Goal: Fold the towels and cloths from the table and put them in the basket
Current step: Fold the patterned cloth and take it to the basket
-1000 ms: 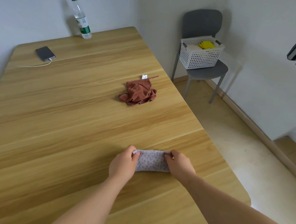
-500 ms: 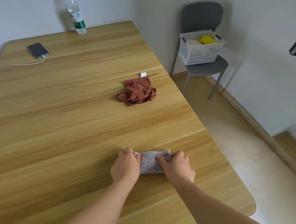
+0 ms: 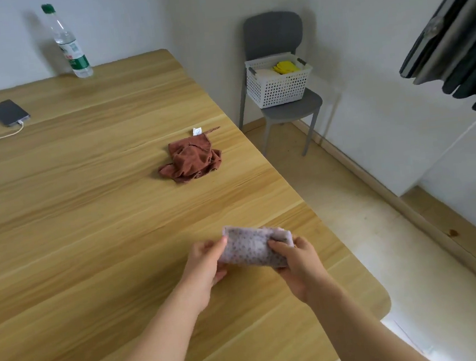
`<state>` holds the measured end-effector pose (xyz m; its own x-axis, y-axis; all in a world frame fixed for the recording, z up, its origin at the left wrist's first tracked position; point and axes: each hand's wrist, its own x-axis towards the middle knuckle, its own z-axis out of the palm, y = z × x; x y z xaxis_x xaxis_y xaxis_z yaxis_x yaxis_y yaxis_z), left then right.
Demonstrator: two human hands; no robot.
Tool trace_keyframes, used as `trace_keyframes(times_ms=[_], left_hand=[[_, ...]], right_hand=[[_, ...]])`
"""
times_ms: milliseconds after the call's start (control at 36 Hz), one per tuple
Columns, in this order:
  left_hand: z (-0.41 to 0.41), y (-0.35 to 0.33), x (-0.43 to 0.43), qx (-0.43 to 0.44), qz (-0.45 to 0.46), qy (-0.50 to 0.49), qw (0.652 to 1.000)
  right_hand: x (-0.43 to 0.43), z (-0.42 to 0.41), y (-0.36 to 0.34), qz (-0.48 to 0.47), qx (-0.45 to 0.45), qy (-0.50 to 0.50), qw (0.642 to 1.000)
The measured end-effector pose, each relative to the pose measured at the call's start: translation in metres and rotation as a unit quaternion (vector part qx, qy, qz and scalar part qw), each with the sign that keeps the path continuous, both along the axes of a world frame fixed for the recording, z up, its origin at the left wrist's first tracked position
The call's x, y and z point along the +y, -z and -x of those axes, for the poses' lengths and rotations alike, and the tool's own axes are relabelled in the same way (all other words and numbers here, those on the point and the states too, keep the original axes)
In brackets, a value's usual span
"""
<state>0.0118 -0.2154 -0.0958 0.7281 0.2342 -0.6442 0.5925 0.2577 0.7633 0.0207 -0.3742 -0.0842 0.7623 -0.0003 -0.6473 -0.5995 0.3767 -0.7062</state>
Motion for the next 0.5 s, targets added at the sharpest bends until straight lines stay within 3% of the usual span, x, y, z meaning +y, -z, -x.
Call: trace_keyframes(times_ms=[56,111,333,500], left_hand=[[-0.007,-0.006,-0.016,-0.003,0.098,0.006,0.995],[-0.015,-0.013,-0.039,-0.027,0.131,0.021,0.991],[-0.064,-0.033,-0.167,-0.11,-0.011,0.001,0.994],[-0.102,-0.048,-0.299,-0.126,-0.036,0.082,0.988]], right_hand=[[-0.01,-0.001,-0.006,-0.029,-0.02,0.038,0.999],[-0.026,-0.002,-0.011,-0.044,-0.037,0.065,0.996],[-0.142,-0.016,-0.031,-0.011,-0.059,0.107,0.992],[-0.266,-0.045,-0.044,0.046,-0.047,0.133,0.989]])
